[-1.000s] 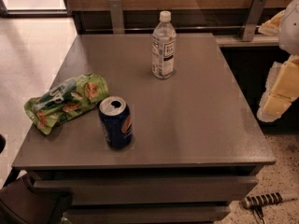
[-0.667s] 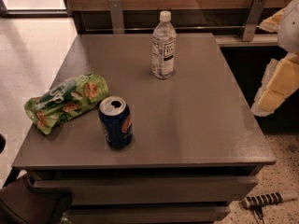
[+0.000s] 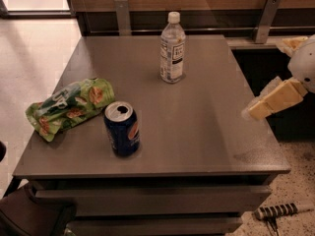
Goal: Knock blue plastic bottle over
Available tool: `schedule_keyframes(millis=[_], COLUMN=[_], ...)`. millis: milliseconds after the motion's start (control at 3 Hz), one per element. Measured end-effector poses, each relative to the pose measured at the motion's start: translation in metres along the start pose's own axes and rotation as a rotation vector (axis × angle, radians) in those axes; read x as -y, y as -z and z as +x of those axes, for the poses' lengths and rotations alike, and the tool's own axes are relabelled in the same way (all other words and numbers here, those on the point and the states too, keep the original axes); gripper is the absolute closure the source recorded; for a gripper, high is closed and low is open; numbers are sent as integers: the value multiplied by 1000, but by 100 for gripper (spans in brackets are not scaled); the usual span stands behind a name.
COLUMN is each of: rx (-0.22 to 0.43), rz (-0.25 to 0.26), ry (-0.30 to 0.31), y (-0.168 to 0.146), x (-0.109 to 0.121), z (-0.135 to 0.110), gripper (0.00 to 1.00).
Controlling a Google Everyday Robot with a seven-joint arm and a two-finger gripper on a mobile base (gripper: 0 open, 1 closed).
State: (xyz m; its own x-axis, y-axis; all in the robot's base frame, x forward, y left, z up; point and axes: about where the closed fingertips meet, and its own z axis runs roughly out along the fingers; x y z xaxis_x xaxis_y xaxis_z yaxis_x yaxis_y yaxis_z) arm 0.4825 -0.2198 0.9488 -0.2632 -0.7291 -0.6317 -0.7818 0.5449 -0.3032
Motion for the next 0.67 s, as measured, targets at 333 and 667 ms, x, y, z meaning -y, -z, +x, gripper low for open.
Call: schedule_keyframes(millis=[333, 667], rx=[233, 330], rz=[77, 132], ry=[-35, -59], y=[-17, -15], x=[31, 44], z=[-21, -44], gripper=[0, 0])
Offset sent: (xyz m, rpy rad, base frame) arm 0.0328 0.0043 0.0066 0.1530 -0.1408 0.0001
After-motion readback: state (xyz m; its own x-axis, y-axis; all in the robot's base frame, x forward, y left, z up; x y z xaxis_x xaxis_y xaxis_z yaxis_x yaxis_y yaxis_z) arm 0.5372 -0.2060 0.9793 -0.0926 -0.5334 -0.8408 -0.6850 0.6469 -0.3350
